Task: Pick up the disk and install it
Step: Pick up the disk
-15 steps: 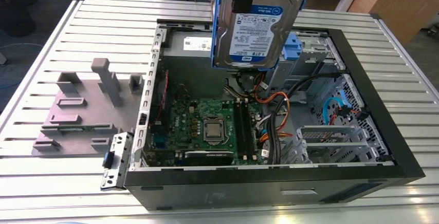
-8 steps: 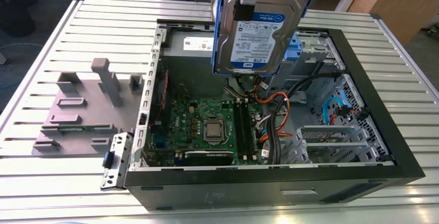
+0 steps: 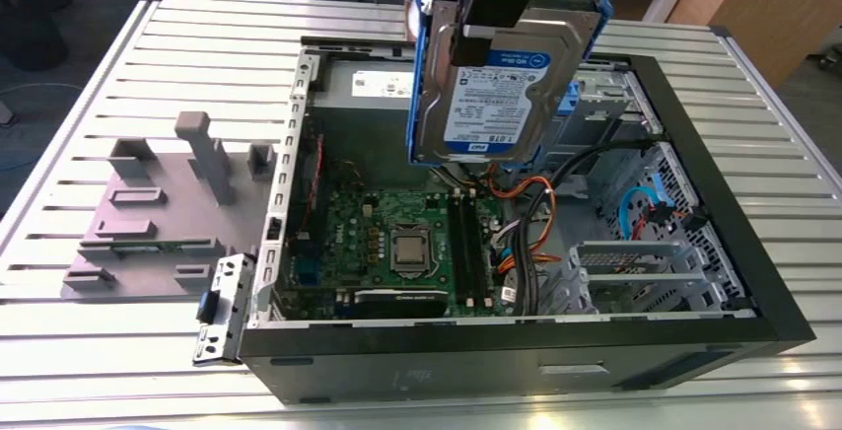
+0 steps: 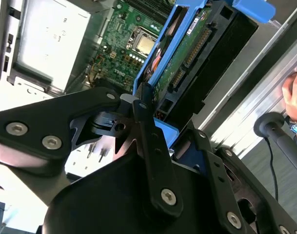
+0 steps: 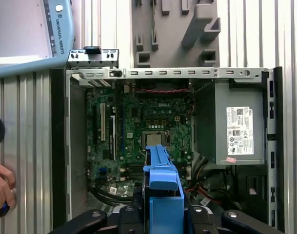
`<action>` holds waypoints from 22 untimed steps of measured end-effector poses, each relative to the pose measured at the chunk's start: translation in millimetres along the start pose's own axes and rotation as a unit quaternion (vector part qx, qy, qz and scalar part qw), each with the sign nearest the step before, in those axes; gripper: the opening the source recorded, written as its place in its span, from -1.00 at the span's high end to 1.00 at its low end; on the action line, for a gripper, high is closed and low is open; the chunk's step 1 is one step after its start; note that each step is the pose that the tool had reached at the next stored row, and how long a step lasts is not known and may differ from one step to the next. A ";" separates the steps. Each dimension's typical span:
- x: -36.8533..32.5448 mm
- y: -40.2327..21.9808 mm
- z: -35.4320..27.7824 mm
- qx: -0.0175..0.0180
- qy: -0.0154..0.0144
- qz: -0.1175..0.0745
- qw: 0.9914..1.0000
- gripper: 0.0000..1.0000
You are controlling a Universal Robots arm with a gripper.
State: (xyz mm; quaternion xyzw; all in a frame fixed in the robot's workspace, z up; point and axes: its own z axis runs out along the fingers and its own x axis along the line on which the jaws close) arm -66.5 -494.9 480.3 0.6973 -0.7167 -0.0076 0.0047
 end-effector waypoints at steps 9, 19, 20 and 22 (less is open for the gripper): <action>7.6 -4.1 7.8 0.000 0.006 0.000 1.000 0.26; 13.0 -9.3 13.2 0.000 0.013 0.000 1.000 0.26; 13.3 -9.7 13.7 0.000 0.014 0.000 1.000 0.26; 13.7 -10.5 14.6 0.000 0.015 0.000 1.000 0.26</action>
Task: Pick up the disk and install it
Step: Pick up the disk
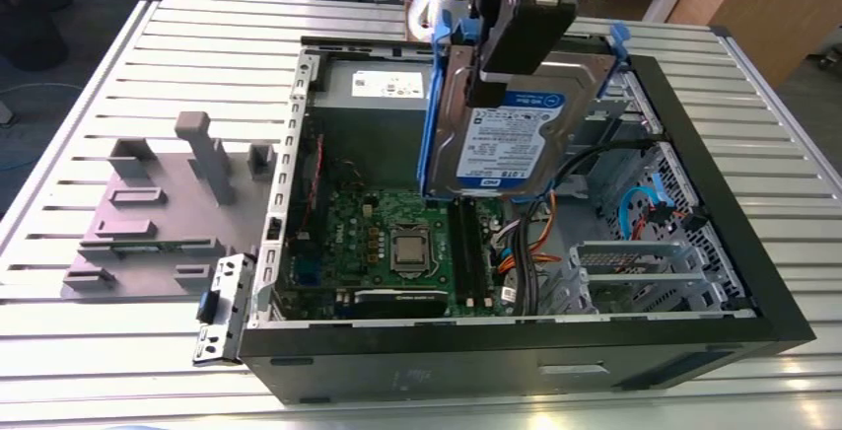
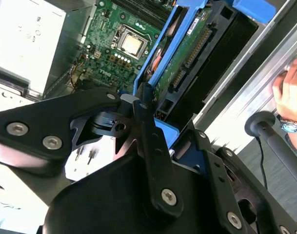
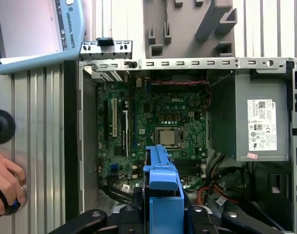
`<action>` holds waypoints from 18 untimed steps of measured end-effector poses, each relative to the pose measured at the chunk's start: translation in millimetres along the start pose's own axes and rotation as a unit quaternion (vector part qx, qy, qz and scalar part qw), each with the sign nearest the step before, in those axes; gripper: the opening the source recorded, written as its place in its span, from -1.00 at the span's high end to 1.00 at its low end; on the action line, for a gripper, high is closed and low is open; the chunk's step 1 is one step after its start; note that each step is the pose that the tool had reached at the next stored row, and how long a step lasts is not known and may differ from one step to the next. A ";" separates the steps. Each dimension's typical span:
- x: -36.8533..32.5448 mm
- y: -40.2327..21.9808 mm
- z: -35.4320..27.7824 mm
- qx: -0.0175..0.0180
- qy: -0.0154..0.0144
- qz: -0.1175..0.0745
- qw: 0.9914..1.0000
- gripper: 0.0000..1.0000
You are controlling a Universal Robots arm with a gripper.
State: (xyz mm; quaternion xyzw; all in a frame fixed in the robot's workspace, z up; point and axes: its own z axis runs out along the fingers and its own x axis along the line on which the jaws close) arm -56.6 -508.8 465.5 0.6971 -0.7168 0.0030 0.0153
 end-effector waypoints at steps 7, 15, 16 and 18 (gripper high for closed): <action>0.8 -1.6 2.6 0.000 0.003 0.000 1.000 0.26; 1.5 -3.4 5.3 0.000 0.006 0.000 1.000 0.26; 1.6 -3.8 5.7 0.000 0.006 0.000 1.000 0.26; 1.6 -4.7 6.6 0.000 0.006 0.000 1.000 0.26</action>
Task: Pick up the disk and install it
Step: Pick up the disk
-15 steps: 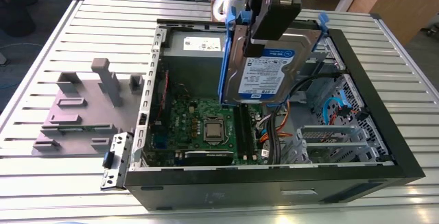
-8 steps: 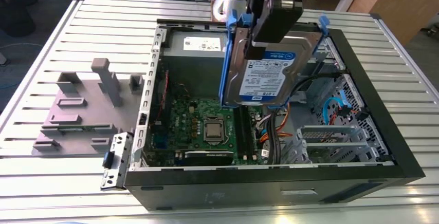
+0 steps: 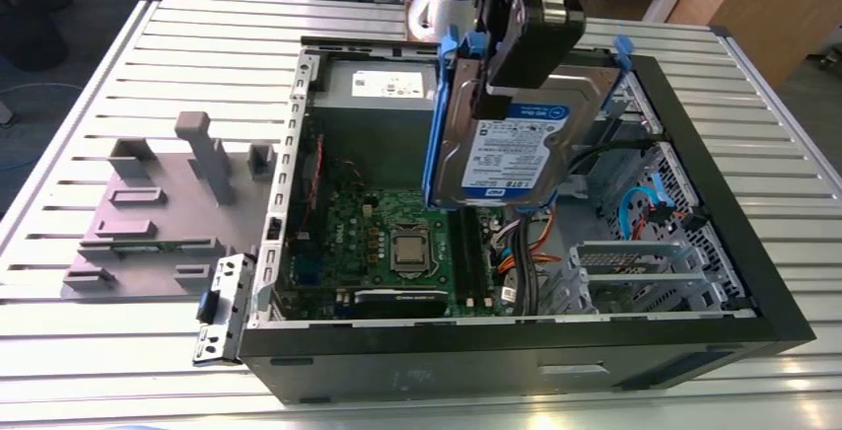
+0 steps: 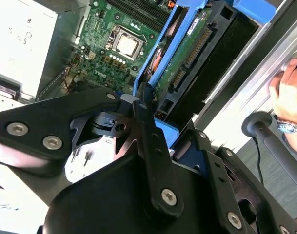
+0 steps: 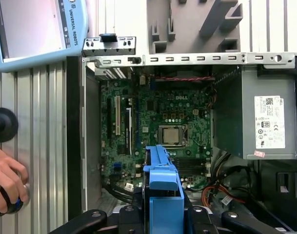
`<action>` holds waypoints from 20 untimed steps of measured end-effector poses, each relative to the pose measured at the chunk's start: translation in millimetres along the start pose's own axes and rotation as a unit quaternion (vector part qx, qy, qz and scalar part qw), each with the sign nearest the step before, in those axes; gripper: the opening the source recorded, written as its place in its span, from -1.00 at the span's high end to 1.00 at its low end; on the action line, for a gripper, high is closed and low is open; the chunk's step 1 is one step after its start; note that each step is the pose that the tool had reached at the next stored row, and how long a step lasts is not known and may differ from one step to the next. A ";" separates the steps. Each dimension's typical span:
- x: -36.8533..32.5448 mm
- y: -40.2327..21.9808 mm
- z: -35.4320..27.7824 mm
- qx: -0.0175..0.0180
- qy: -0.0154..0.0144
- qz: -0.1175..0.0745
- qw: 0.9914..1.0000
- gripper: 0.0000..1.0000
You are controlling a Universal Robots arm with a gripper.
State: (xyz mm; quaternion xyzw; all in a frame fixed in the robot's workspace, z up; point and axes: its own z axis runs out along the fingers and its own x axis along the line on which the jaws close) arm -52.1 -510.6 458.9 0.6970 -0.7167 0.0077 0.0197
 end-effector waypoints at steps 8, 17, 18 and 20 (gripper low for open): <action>-0.4 -6.7 4.0 0.000 0.001 0.000 1.000 0.26; 6.2 -17.6 5.6 0.000 -0.004 0.000 1.000 0.26; 7.9 -18.0 5.7 0.000 -0.006 0.000 1.000 0.26; 11.2 -18.8 5.8 0.000 -0.012 0.000 1.000 0.26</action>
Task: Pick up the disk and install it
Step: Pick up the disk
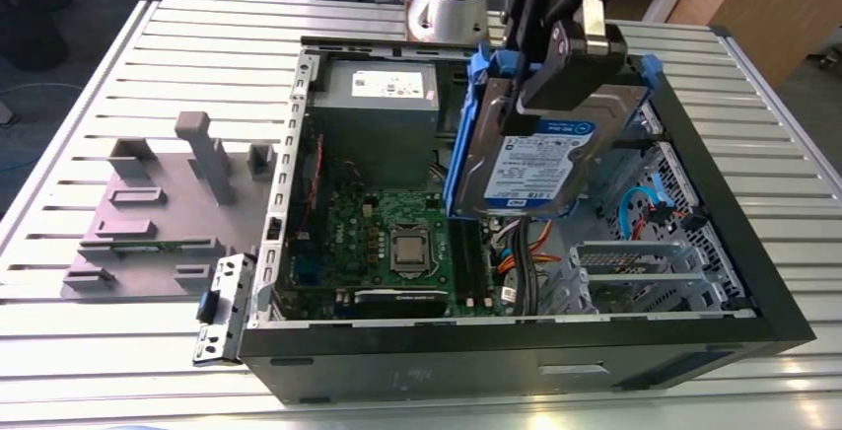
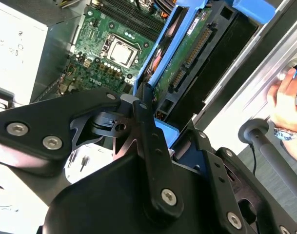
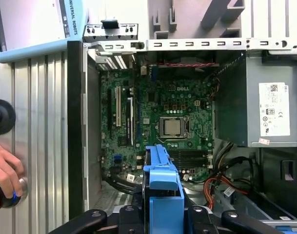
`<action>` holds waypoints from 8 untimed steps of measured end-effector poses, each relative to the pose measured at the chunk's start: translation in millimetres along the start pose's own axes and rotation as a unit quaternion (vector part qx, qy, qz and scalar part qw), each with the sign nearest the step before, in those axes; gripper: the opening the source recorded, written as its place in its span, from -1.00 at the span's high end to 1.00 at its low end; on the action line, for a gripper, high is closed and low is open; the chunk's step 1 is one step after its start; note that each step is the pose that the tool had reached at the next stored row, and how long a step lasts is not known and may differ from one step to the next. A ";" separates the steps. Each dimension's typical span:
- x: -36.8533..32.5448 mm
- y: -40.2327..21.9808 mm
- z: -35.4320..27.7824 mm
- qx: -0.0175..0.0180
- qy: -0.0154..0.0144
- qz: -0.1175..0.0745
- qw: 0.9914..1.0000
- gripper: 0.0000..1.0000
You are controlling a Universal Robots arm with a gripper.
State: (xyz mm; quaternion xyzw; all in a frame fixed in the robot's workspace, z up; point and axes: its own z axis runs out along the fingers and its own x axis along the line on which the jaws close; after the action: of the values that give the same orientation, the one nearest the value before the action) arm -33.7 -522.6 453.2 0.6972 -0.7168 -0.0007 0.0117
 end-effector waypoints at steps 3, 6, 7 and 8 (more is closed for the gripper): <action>5.5 -1.1 0.0 0.000 -0.006 0.000 1.000 0.26; 10.9 -4.3 0.1 0.000 -0.007 0.000 1.000 0.26; 12.4 -5.9 0.1 0.000 -0.008 0.000 1.000 0.26; 14.0 -7.4 0.1 0.000 -0.008 0.000 1.000 0.26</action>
State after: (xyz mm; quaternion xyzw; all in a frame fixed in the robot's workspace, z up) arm -26.6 -536.8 453.2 0.6973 -0.7167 -0.0064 0.0063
